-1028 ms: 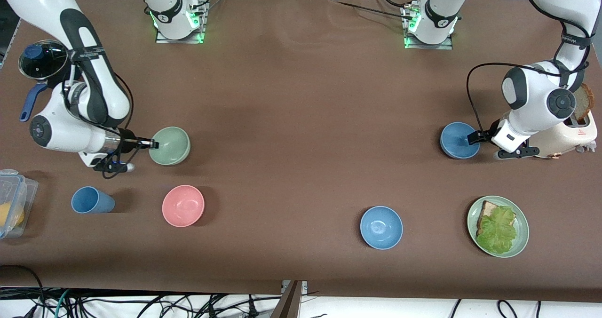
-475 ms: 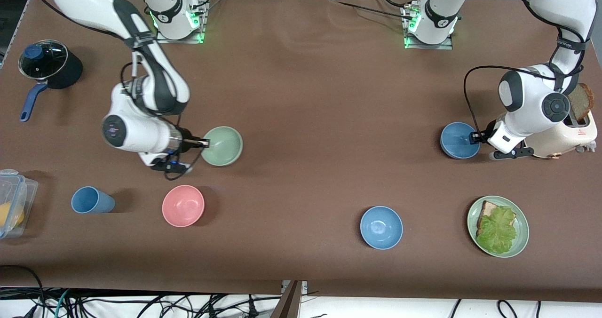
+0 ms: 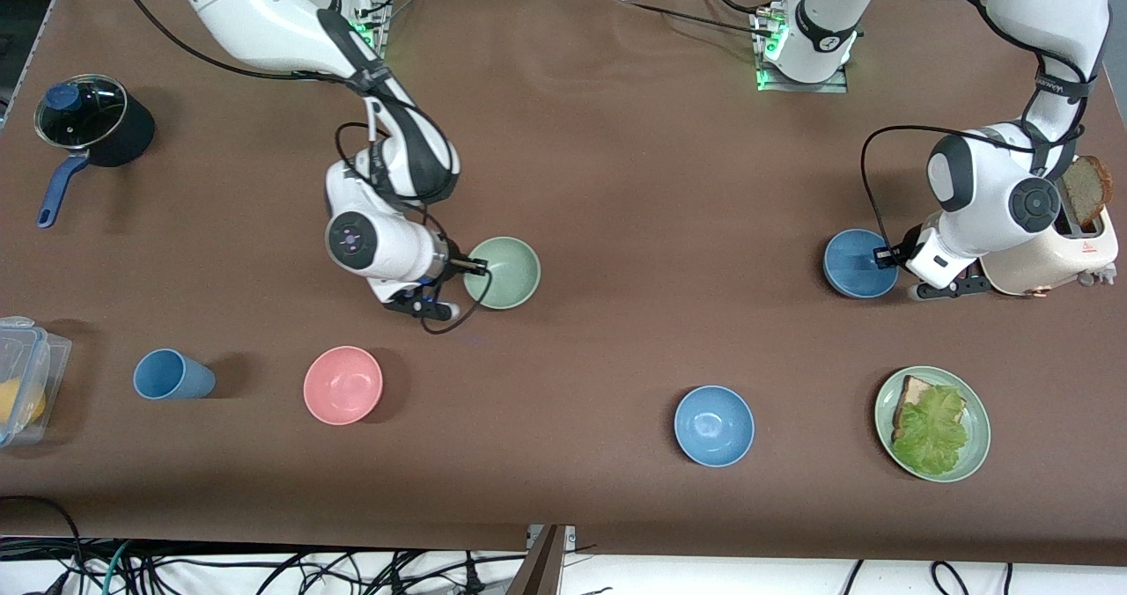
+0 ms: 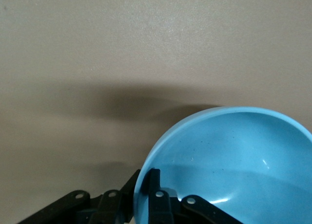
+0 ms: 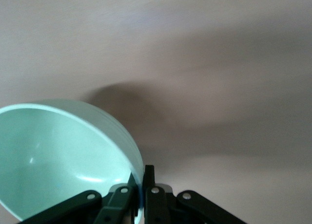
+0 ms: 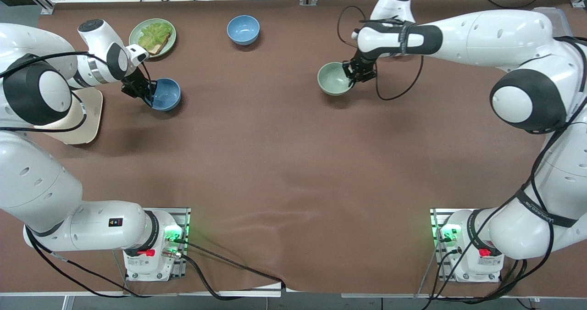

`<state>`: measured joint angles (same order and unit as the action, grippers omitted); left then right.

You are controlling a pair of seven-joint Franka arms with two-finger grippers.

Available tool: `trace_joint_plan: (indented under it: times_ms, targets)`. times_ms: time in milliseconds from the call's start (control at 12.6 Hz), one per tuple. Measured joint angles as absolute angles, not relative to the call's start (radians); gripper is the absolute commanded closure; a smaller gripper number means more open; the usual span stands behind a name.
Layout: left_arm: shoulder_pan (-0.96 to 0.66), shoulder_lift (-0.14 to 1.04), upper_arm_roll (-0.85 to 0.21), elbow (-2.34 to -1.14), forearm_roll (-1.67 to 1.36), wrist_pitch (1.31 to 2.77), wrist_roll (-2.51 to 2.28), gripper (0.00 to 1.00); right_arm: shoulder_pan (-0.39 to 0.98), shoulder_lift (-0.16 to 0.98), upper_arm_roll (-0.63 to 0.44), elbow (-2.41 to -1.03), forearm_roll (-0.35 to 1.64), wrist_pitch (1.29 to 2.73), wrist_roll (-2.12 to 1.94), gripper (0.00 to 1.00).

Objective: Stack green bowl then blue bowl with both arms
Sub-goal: 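Slide the green bowl toward the table middle with the right gripper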

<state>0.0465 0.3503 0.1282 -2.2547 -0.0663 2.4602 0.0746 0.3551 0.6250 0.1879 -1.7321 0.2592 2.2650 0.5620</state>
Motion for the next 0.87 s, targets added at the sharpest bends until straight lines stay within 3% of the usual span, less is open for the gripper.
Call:
trace_joint_plan:
  times_ms: [633, 712, 791, 870]
  targets:
    - [0.038, 0.295, 0.114, -2.227, -0.067, 2.361, 0.077, 1.0, 0.49, 0.695, 0.188, -1.662, 0.259, 2.307, 0.75, 1.0]
    - [0.036, 0.278, 0.11, -2.212, -0.067, 2.318, 0.078, 1.0, 0.497, 0.696, 0.188, -1.662, 0.259, 2.307, 0.756, 0.87]
    - [0.035, 0.263, 0.107, -2.19, -0.068, 2.262, 0.079, 1.0, 0.501, 0.698, 0.188, -1.662, 0.259, 2.307, 0.761, 0.22]
    - [0.035, 0.249, 0.103, -2.167, -0.076, 2.214, 0.085, 1.0, 0.502, 0.699, 0.188, -1.661, 0.259, 2.307, 0.764, 0.0]
